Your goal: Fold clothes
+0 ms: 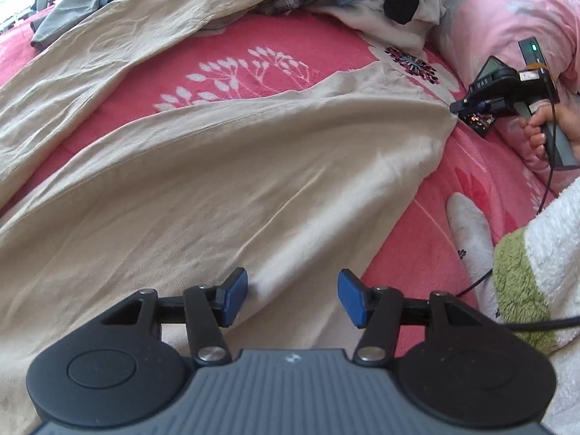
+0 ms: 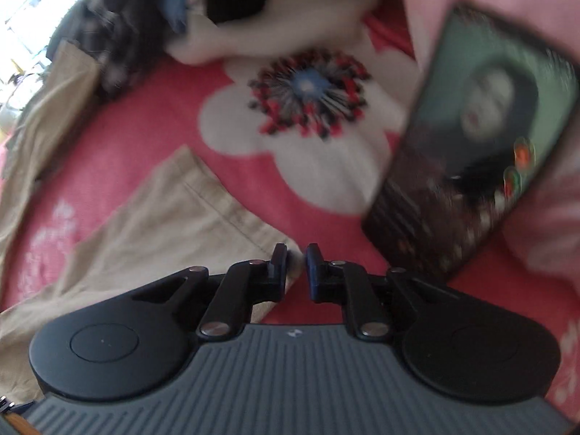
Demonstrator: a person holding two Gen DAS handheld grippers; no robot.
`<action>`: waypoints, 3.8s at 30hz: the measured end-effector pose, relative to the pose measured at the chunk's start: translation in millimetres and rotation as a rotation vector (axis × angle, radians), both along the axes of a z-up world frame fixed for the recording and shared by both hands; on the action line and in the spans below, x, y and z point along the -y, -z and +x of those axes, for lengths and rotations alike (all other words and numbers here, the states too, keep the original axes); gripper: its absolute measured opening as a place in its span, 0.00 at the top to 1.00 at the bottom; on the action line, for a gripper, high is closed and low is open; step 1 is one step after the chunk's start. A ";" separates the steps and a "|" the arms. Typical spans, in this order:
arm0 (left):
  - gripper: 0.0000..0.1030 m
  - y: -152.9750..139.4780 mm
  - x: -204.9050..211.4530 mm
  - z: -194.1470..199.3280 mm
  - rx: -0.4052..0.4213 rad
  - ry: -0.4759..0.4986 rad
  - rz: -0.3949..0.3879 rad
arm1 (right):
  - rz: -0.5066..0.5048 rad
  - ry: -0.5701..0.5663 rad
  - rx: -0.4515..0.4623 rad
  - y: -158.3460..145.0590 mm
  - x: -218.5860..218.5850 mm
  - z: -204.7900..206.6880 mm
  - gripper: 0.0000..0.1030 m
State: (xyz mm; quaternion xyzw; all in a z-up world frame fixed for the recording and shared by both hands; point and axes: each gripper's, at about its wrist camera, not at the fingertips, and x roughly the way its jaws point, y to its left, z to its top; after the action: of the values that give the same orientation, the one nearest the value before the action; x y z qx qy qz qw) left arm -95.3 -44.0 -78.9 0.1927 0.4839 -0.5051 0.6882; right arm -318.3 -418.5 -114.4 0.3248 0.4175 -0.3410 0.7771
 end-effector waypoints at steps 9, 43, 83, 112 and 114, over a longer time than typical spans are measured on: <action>0.41 -1.9 3.2 -9.9 0.027 0.024 0.021 | -0.286 -0.459 0.076 -43.4 -26.6 71.7 0.51; 0.41 5.2 14.4 0.5 0.024 0.041 -0.008 | -0.761 -1.269 -0.336 -15.2 -88.7 179.0 0.99; 0.35 -25.6 -101.9 -24.7 -0.032 -0.384 0.101 | -0.328 -0.829 -0.264 -45.1 -47.6 58.7 0.77; 0.49 1.7 -333.4 -56.4 -0.251 -1.613 -0.357 | -0.652 -1.909 0.119 -31.1 -358.8 60.2 0.72; 0.43 2.6 -333.4 -63.9 -0.209 -1.618 -0.365 | -0.672 -1.912 0.114 -29.1 -360.5 58.1 0.72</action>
State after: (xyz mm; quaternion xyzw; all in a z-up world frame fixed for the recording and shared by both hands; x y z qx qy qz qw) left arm -159.2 289.4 -81.5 -0.3765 0.4449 0.0595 0.8104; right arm -260.1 -57.9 -85.3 -0.3650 0.3474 0.3399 0.7941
